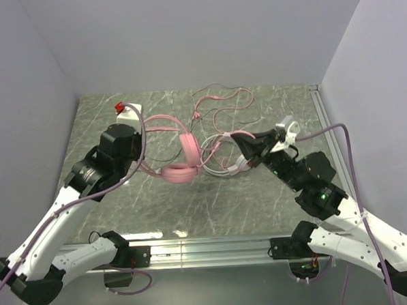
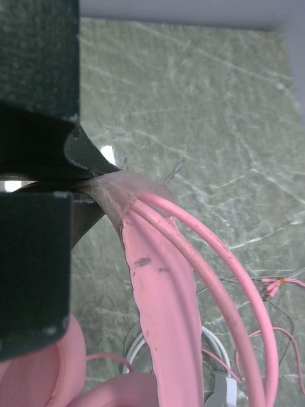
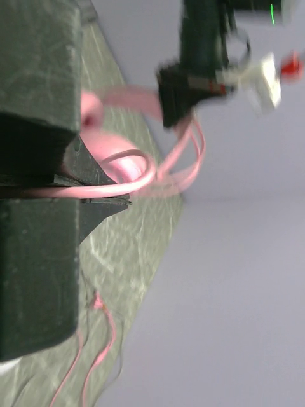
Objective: Wrap the headphones
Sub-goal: Wrap the headphone cable with the right arm
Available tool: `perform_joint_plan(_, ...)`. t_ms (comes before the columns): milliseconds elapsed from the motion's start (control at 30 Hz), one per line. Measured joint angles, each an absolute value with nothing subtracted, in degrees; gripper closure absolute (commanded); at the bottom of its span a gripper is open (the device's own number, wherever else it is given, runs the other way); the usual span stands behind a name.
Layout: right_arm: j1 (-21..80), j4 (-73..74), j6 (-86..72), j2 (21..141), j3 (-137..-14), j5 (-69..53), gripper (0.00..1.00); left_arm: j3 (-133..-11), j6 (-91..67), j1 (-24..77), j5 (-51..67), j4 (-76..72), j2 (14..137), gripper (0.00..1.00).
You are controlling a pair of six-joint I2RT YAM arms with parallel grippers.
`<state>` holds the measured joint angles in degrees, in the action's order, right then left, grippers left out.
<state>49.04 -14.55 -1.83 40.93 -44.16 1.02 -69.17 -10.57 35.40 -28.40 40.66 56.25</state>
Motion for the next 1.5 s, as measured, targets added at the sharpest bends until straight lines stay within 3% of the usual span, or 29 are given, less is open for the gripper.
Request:
perform_joint_plan(167, 41.2, -9.1, -2.8, 46.7, -51.0, 3.0, 1.00, -67.8, -5.7, 35.4, -25.6, 37.8, 51.6, 1.00)
perform_joint_plan(367, 28.5, -7.8, -8.1, 52.4, -48.3, -0.9, 1.00, -67.4, -7.8, 35.3, -17.7, 37.5, 47.2, 1.00)
perform_joint_plan(567, 28.7, -13.5, -12.4, 58.1, -42.3, -7.5, 1.00, -84.8, -20.0, 35.4, -14.1, 46.5, 56.4, 0.99)
perform_joint_plan(700, 32.3, -17.7, -15.2, 60.9, -36.6, -9.1, 1.00, -94.7, -29.2, 35.3, -11.6, 47.4, 63.0, 1.00)
perform_joint_plan(833, 41.9, -21.3, -15.4, 61.2, -32.8, -7.5, 1.00, -96.7, -37.6, 35.3, -12.4, 47.0, 66.1, 1.00)
perform_joint_plan(1100, 58.3, -18.9, -12.3, 50.9, -31.5, 0.3, 1.00, -84.8, -42.9, 35.2, -26.4, 34.1, 66.4, 1.00)
perform_joint_plan(1267, 58.7, -5.0, -12.1, 43.8, -39.7, 5.0, 1.00, -75.3, -38.3, 35.2, -36.2, 26.9, 65.9, 1.00)
perform_joint_plan(1500, 58.7, 13.6, -12.0, 46.9, -55.6, 4.7, 1.00, -73.5, -30.4, 35.2, -48.1, 24.4, 65.8, 1.00)
